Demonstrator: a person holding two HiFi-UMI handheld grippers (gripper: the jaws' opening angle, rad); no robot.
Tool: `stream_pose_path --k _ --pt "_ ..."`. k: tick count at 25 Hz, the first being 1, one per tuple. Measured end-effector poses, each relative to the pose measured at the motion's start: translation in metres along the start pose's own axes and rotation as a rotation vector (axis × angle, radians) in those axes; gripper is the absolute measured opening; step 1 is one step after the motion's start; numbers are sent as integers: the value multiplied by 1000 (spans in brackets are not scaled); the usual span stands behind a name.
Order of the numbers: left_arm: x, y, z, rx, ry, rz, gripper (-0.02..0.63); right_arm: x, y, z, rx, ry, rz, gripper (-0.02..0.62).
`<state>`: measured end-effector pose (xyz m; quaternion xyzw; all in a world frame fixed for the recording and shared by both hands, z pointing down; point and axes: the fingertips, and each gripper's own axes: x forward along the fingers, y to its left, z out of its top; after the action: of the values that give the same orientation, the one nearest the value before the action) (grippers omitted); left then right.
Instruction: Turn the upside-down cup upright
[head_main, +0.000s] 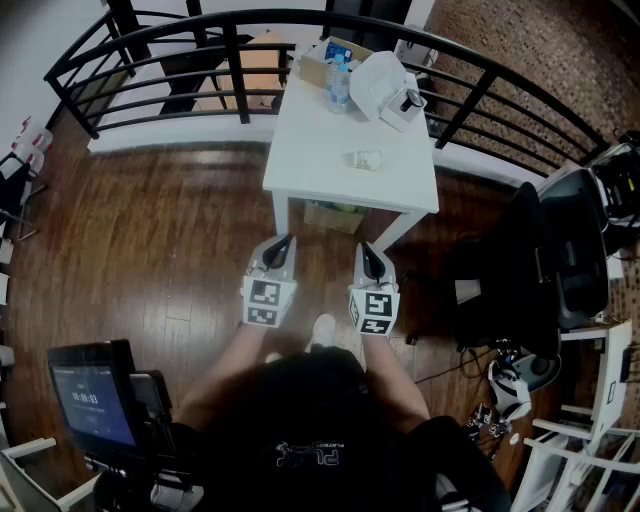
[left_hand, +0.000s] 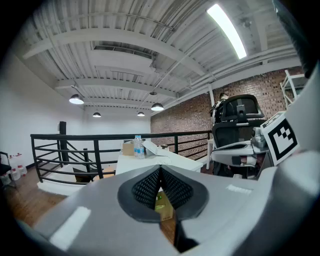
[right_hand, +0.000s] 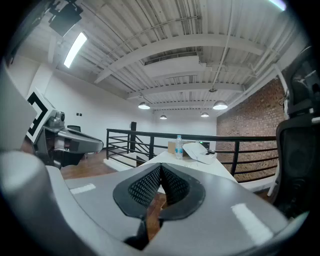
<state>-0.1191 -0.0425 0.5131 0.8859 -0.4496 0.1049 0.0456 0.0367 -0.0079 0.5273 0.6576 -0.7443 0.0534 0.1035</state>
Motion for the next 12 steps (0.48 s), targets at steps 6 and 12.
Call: stream_pose_path --k 6,12 --pt "44 -9 15 13 -14 9 -2 31 -39 11 2 -18 7 14" --pt "81 -16 20 24 -5 14 -2 52 -70 5 24 -8 18 14"
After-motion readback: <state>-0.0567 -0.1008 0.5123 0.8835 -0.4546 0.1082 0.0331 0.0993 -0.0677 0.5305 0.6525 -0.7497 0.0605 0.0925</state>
